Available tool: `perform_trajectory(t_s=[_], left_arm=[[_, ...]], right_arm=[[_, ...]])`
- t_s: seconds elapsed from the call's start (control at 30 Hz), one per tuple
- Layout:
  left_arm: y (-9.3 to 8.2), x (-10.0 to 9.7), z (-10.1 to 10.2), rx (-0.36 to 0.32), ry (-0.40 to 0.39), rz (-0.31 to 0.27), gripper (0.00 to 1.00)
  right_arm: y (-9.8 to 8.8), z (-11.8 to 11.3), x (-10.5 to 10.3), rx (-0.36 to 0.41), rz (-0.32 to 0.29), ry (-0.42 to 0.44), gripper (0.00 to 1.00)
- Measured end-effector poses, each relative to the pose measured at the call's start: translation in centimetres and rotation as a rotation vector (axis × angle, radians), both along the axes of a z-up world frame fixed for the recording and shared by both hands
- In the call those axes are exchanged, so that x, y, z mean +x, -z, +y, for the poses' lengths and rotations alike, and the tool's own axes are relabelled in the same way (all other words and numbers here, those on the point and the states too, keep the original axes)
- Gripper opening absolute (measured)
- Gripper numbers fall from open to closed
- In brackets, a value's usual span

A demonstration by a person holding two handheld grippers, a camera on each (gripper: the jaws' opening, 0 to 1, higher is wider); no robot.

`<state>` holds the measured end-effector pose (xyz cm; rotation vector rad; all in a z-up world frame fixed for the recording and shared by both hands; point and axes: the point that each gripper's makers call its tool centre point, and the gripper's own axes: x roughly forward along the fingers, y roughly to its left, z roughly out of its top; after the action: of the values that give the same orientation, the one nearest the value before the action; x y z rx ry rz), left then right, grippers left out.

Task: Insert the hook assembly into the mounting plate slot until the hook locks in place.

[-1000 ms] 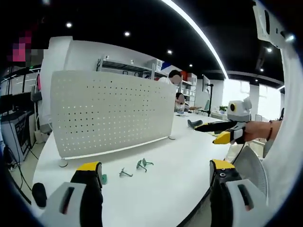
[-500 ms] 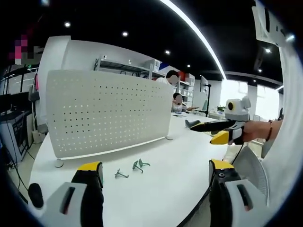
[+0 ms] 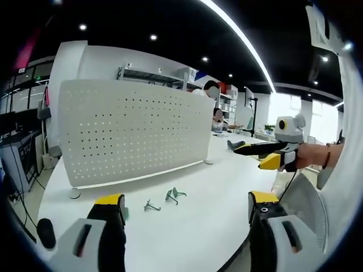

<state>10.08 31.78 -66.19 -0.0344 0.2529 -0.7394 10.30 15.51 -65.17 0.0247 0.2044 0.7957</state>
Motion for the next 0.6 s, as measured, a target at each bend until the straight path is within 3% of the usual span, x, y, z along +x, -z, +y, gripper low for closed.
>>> perform_trajectory(t_s=[0.6], left_arm=[[2.2, 0.2, -0.3, 0.027, 0.030, 0.066, 0.91]], right_arm=[[2.0, 0.6, -1.0, 0.022, 0.045, 0.002, 0.74]])
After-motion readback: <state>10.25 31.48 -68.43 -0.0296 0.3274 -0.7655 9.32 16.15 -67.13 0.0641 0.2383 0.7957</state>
